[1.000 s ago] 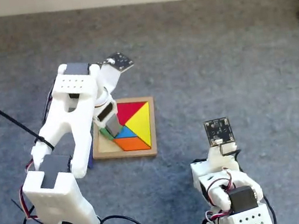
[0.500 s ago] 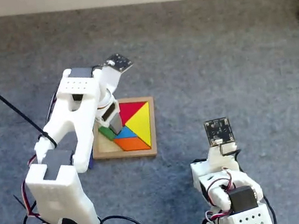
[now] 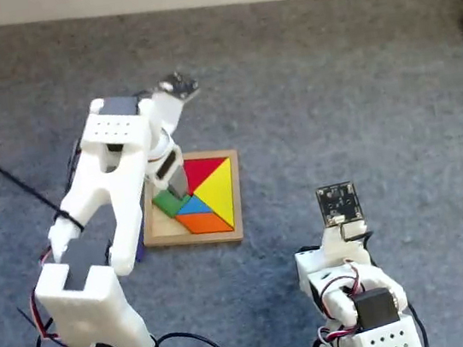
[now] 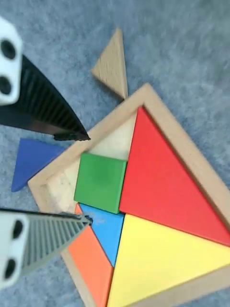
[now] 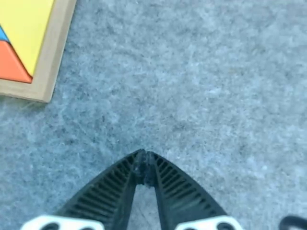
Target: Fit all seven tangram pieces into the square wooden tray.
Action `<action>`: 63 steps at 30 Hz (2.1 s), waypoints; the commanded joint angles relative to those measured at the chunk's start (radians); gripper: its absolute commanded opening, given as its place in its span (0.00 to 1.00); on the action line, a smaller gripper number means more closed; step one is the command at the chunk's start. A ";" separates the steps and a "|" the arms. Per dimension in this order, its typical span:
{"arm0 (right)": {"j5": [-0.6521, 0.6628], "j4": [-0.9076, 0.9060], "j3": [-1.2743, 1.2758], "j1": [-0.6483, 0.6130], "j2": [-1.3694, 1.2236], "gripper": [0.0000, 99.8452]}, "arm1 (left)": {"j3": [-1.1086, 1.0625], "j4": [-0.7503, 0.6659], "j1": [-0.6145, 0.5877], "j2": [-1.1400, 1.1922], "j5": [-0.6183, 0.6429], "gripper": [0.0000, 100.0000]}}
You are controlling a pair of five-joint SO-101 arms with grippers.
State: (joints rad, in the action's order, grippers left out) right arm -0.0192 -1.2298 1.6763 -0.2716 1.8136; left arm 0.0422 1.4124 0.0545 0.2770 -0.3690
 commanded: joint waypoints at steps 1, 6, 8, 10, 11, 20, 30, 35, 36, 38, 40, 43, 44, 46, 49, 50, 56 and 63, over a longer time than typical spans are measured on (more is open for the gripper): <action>-0.009 0.002 0.153 0.012 0.015 0.02 | 0.071 0.014 -0.070 -0.093 0.068 0.24; -0.009 0.002 0.153 0.012 0.015 0.02 | 0.077 0.012 -0.159 -0.056 0.157 0.24; -0.009 0.002 0.153 0.012 0.015 0.02 | 0.088 -0.003 -0.189 -0.019 0.181 0.24; -0.009 0.002 0.153 0.012 0.015 0.02 | 0.104 -0.035 -0.220 0.021 0.213 0.24; -0.009 0.002 0.153 0.012 0.015 0.02 | 0.110 -0.054 -0.234 0.042 0.239 0.24; -0.009 0.002 0.153 0.012 0.015 0.02 | 0.229 -0.072 -0.257 0.245 0.606 0.25; -0.009 0.002 0.153 0.012 0.015 0.02 | 0.321 -0.075 -0.268 0.386 0.824 0.25; -0.009 0.002 0.153 0.012 0.015 0.02 | 0.371 -0.072 -0.291 0.429 0.824 0.25; -0.009 0.002 0.153 0.012 0.015 0.02 | 0.378 -0.072 -0.294 0.437 0.824 0.25; -0.009 0.002 0.153 0.012 0.015 0.02 | 0.395 -0.072 -0.295 0.450 0.824 0.24; -0.009 0.002 0.153 0.012 0.015 0.02 | 0.415 -0.074 -0.295 0.461 0.824 0.24; -0.009 0.002 0.153 0.012 0.015 0.02 | 0.449 -0.074 -0.295 0.473 0.824 0.24; -0.009 0.002 0.153 0.012 0.015 0.02 | 0.460 -0.072 -0.295 0.478 0.824 0.24; -0.009 0.002 0.153 0.012 0.015 0.02 | 0.479 -0.072 -0.295 0.489 0.824 0.24; -0.009 0.002 0.153 0.012 0.015 0.02 | 0.507 -0.072 -0.291 0.507 0.824 0.24; -0.009 0.002 0.153 0.012 0.015 0.02 | 0.513 -0.072 -0.289 0.516 0.824 0.23; -0.009 0.002 0.153 0.012 0.015 0.02 | 0.570 -0.072 -0.289 0.562 0.824 0.09; -0.009 0.002 0.153 0.012 0.015 0.02 | 0.576 -0.064 -0.285 0.561 0.822 0.02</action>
State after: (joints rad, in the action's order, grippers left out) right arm -0.0192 -1.2298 1.6763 -0.2716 1.8136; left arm 0.5900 1.3479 -0.2140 0.8477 0.4488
